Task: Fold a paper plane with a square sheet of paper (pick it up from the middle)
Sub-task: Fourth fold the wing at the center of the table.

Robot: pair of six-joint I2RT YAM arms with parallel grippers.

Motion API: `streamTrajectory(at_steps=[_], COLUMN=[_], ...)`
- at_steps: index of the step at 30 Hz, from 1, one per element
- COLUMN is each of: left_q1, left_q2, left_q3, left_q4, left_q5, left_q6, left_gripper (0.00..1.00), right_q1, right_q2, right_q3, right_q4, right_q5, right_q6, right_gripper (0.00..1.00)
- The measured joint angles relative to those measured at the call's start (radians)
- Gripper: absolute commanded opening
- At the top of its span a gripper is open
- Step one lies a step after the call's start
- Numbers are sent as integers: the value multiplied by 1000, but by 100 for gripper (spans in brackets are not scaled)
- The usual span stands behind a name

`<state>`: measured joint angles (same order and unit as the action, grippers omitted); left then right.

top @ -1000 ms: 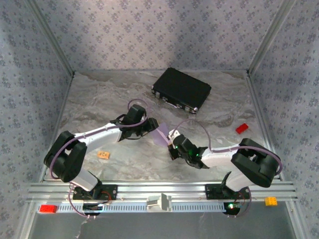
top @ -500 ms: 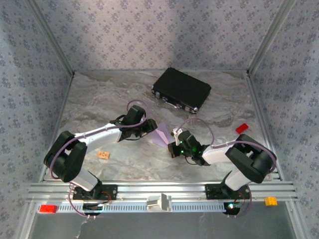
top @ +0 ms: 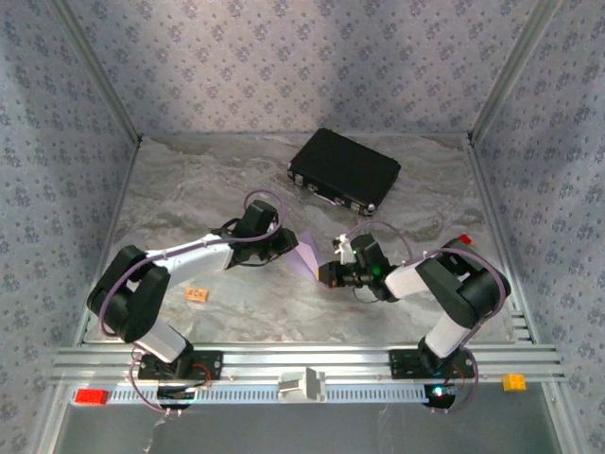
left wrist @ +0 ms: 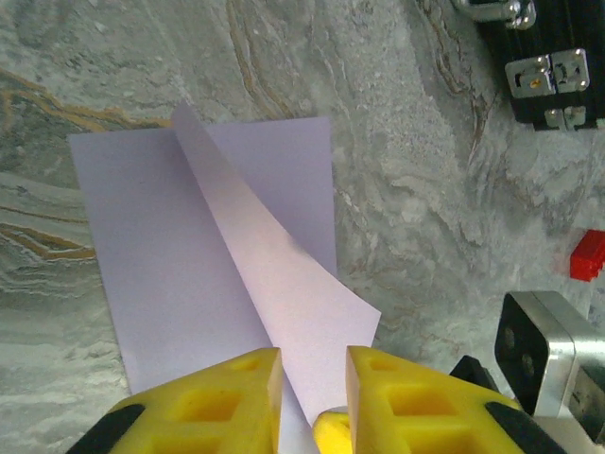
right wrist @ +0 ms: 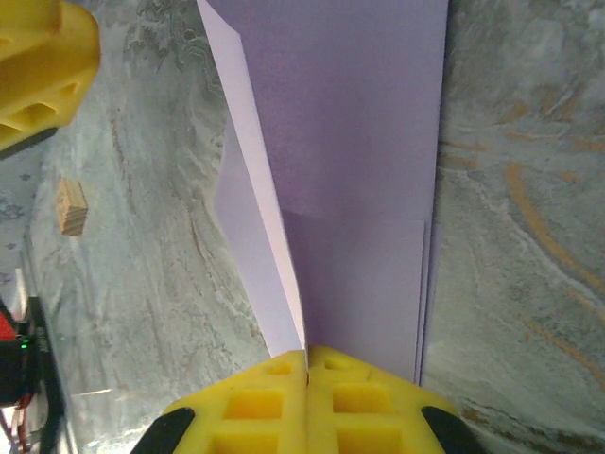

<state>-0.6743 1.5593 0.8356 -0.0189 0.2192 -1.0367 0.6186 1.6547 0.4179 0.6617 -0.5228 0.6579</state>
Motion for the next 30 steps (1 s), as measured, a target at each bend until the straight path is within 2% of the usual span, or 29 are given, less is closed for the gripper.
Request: streamTrajectory(at_steps=[11, 30], left_q1=[-3, -41], left_q2=[49, 119], left_q3=[-14, -14], left_q4=[81, 151], left_q5=[43, 54], left_q6=[-1, -1], left_gripper=[19, 16], right_q1=[-60, -105], right_q2=[18, 76], right_q3=[22, 26], right_q4=[-28, 10], right_q5=[-131, -221], right_q6=[87, 163], right_gripper=[0, 0])
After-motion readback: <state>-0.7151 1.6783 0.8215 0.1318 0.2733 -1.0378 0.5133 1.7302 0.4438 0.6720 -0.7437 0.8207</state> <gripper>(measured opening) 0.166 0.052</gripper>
